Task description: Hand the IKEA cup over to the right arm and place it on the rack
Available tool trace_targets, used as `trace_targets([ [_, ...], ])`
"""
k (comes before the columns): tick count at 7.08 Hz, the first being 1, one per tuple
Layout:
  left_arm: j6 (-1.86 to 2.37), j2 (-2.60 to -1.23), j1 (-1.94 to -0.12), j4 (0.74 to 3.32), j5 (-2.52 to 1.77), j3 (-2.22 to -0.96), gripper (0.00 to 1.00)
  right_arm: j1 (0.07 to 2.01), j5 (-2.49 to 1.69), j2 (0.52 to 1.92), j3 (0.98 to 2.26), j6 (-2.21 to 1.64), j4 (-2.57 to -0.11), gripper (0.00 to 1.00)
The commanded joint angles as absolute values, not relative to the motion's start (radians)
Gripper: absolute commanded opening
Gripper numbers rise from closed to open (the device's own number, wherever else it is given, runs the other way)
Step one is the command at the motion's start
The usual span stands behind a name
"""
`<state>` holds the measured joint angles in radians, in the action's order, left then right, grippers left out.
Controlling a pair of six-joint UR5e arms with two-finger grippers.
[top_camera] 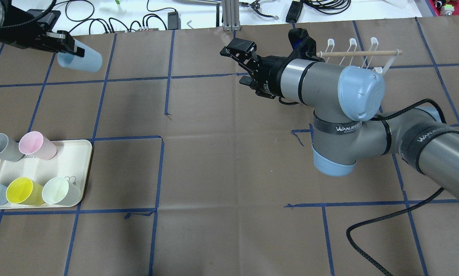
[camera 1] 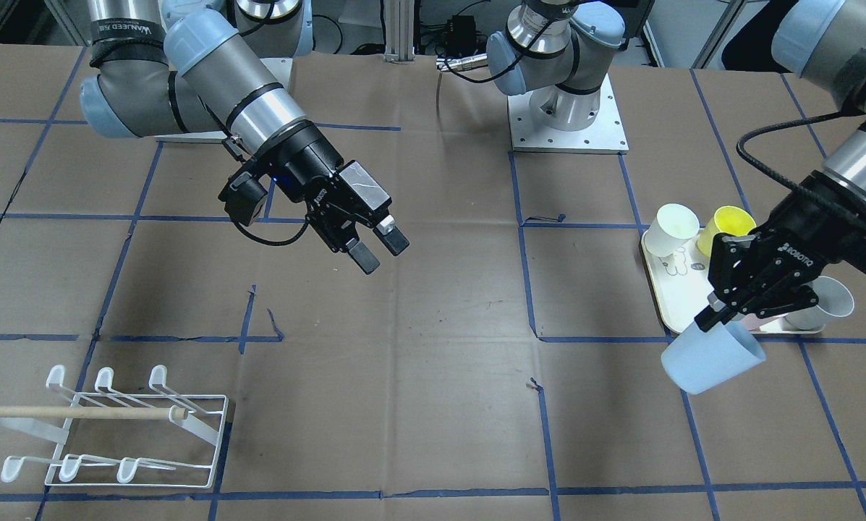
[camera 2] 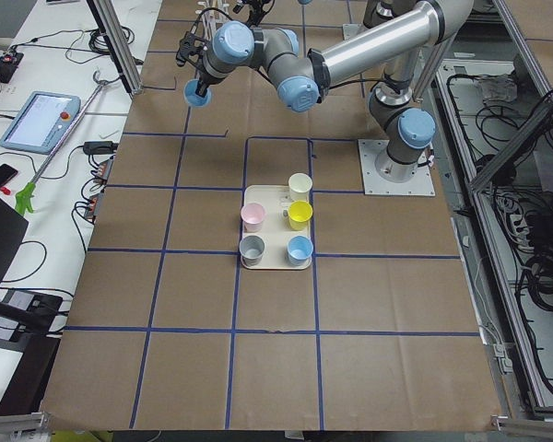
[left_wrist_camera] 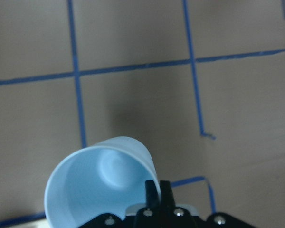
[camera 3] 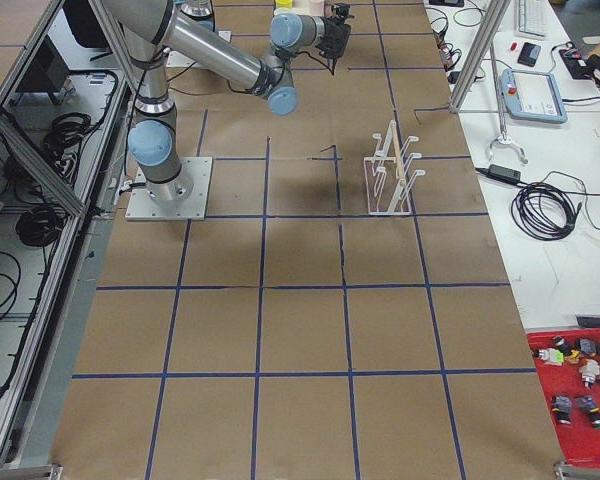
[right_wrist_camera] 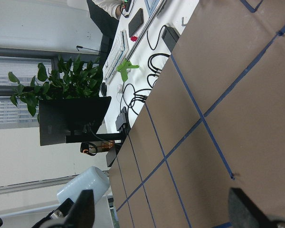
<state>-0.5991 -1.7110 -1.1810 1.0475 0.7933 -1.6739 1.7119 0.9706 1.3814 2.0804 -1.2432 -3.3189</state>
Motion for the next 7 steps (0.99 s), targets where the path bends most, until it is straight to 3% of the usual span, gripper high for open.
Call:
trace_targets([
  [1, -0.615, -1.724, -1.221, 0.711, 0.546, -1.814, 0.01, 1.713, 0.967, 1.373, 2.094, -1.295, -3.339, 1.00],
  [5, -0.592, -1.790, -1.290, 0.118, 0.338, -2.099, 0.02, 1.713, 0.982, 1.373, 2.097, -1.324, -3.376, 1.00],
  [7, -0.505, -1.830, -1.314, -0.128, 0.284, -2.175, 0.03, 1.715, 0.985, 1.365, 2.097, -1.498, -3.399, 1.00],
])
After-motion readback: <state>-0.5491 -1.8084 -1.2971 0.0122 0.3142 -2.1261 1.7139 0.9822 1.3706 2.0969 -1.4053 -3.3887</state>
